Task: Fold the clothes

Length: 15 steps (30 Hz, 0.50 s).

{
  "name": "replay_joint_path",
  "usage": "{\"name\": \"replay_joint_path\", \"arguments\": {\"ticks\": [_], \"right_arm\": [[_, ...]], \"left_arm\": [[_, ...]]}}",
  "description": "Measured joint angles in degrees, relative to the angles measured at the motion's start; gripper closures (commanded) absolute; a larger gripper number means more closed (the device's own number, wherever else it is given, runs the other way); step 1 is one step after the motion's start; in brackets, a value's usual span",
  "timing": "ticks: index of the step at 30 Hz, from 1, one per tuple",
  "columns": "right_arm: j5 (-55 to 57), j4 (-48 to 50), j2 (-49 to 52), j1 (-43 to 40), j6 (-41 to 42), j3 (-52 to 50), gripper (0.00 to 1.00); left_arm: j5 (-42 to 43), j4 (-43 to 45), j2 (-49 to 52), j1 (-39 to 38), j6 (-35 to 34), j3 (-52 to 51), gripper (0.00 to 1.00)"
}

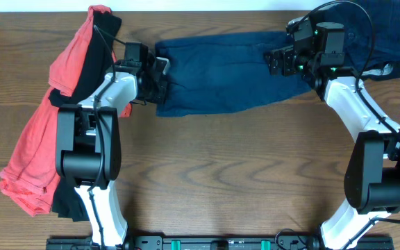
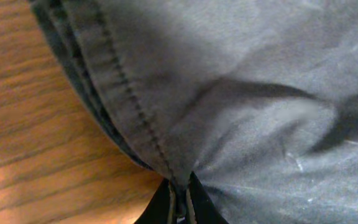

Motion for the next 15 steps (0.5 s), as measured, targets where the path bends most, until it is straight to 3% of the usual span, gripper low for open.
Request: {"name": "replay_joint_path", "arguments": {"ticks": [15], "right_arm": [[1.6, 0.3, 1.5, 0.0, 0.4, 0.0, 0.01]], "left_arm": [[-3.8, -1.6, -0.7, 6.1, -2.3, 0.0, 0.94]]}}
